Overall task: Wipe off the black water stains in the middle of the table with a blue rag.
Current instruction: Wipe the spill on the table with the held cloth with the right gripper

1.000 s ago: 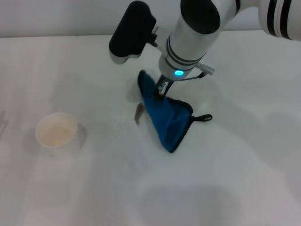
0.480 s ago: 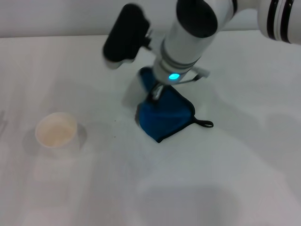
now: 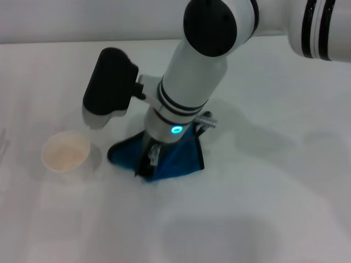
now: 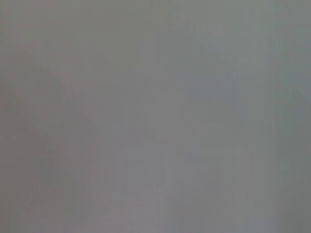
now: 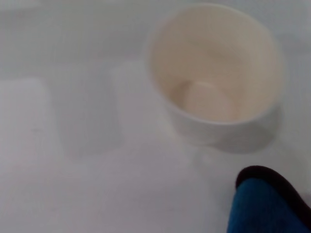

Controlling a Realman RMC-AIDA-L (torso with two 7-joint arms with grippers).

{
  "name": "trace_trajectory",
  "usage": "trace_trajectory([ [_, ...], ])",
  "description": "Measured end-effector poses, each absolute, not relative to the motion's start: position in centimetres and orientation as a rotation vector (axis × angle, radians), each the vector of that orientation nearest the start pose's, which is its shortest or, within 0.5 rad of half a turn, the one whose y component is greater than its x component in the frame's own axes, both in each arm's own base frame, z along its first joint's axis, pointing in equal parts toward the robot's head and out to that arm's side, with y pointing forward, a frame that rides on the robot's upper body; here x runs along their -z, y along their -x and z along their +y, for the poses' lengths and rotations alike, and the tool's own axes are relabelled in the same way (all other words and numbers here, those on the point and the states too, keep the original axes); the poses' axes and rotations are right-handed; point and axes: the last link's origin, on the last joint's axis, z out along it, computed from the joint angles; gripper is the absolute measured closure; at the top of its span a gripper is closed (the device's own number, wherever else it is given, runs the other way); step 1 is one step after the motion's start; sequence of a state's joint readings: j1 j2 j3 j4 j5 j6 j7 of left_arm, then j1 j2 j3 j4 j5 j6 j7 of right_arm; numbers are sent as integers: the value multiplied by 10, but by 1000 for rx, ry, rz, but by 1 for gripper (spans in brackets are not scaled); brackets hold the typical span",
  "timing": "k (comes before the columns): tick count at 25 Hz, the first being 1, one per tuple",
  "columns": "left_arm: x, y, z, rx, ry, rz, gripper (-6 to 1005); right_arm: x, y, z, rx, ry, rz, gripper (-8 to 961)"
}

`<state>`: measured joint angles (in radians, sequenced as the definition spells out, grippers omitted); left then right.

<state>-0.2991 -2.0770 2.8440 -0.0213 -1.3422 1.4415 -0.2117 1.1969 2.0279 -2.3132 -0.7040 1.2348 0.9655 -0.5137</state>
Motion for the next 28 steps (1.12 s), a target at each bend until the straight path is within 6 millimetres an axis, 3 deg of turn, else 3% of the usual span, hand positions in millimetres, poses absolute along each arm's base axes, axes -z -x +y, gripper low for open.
trace_trajectory([
  [6,-17,370,264,659,1554,-444,108,156,-89,345,721,2969,328,950],
  [17,-17,370,264,660,1555,-444,108,144,-114,387,709,2737,406,951],
  [21,-18,369,266,663,1554,-441,108,138,-125,394,756,2660,399,950],
  [28,-18,368,268,667,1555,-437,108,134,-127,405,735,2587,377,950],
])
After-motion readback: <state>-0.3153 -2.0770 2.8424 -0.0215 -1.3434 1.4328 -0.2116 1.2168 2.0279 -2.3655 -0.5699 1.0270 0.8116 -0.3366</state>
